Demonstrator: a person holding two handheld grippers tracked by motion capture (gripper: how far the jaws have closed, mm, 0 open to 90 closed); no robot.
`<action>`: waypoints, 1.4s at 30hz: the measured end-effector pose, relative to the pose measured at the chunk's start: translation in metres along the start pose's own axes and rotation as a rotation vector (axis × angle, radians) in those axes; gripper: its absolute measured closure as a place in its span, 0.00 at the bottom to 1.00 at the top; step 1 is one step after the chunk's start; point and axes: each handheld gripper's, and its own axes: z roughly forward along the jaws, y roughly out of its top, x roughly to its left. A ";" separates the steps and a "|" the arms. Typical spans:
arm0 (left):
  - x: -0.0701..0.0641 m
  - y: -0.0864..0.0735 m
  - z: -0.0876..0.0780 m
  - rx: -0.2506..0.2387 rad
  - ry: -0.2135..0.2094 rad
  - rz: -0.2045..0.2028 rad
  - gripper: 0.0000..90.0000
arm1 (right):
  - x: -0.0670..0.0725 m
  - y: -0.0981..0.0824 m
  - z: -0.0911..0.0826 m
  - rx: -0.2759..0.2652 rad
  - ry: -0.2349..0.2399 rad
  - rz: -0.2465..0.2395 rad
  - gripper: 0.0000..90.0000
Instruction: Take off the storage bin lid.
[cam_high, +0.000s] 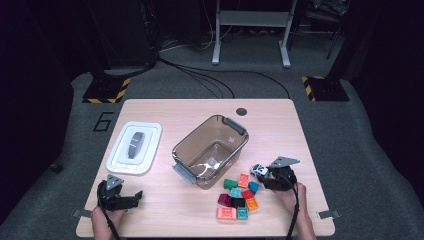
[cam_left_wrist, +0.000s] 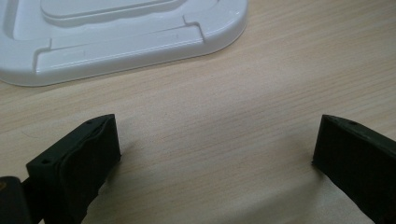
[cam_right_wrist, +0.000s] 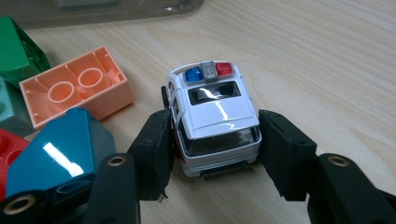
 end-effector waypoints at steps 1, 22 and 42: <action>0.000 0.000 0.000 0.001 0.000 0.000 0.00 | 0.000 0.000 0.000 0.001 0.000 0.000 0.51; 0.000 0.000 0.000 0.001 0.000 0.001 0.00 | 0.002 0.045 -0.026 -0.043 -0.016 -0.010 0.52; 0.001 0.000 -0.001 0.013 -0.003 0.011 0.01 | 0.004 0.075 -0.051 -0.096 -0.028 0.013 0.52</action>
